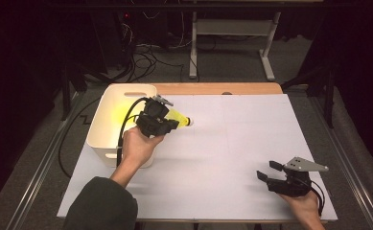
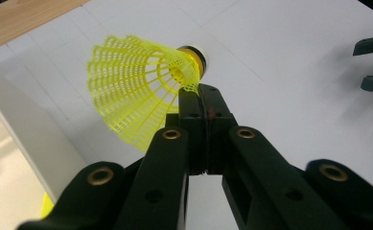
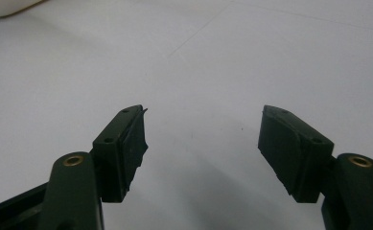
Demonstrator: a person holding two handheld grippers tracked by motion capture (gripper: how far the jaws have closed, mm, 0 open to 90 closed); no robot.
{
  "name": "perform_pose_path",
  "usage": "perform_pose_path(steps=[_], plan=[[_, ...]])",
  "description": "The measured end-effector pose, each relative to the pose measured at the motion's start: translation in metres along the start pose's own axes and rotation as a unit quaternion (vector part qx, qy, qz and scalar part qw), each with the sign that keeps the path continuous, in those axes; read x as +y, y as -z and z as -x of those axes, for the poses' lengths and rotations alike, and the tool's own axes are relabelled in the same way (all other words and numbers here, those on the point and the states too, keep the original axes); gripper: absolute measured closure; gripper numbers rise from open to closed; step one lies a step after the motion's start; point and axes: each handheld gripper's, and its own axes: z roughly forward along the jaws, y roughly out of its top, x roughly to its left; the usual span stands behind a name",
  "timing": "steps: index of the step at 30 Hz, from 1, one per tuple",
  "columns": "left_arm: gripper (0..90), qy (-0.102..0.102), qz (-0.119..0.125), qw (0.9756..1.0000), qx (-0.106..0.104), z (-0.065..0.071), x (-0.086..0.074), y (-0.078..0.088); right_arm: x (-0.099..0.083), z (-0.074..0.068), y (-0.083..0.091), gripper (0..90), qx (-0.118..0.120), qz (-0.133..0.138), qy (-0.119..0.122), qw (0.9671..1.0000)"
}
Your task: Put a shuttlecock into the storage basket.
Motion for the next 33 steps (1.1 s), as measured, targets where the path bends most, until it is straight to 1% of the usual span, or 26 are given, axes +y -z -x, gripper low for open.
perform_pose_path(steps=[12, 19, 24, 27, 33], plan=[[89.7, 0.007, 0.001, 1.0, 0.006, -0.007, 0.005, 0.004, -0.003, -0.001, 0.001, 34.0, -0.001, -0.003, 0.0, 1.0], [89.7, 0.007, 0.003, 0.9999, 0.015, -0.011, 0.007, 0.012, -0.007, 0.0, 0.0, 34.0, 0.0, -0.004, 0.001, 1.0], [89.7, 0.018, 0.007, 0.9997, 0.015, -0.017, 0.007, 0.015, -0.008, -0.001, 0.0, 34.1, 0.0, -0.004, 0.003, 1.0], [89.7, 0.023, 0.007, 0.9997, 0.011, -0.021, 0.007, 0.016, -0.008, -0.003, -0.001, 34.1, 0.001, -0.007, 0.007, 1.0], [89.6, 0.027, 0.009, 0.9994, 0.018, -0.026, 0.01, 0.021, -0.008, -0.004, -0.001, 34.1, 0.002, -0.006, 0.006, 1.0]])
